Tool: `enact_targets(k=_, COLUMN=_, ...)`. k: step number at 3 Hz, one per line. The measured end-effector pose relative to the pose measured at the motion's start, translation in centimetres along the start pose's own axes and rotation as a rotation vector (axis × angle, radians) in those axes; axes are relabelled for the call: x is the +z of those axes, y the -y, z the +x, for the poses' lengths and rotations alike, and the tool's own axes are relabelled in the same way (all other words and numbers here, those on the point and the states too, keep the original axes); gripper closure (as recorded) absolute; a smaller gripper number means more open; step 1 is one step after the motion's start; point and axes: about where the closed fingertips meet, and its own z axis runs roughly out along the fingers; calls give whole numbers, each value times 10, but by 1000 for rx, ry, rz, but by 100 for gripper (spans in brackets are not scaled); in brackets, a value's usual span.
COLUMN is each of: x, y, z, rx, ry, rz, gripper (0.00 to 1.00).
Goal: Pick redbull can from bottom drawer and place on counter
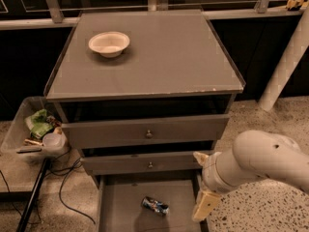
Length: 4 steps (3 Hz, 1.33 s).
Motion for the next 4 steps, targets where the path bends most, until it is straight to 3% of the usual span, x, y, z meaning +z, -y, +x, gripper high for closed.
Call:
enact_targets(k=1, x=34, y=-20, z=12, rx=-1, ry=34, rz=4, gripper=0)
enact_targets(k=2, x=75, y=-14, z=27, rx=-5, ry=87, rz=10, gripper=0)
enact_targets(k=3, x=111, y=-1, z=47, rx=43, ry=162, rz=-9, gripper=0)
enact_targets(k=4, x=111, y=-1, z=47, rx=43, ry=162, rz=-9, gripper=0)
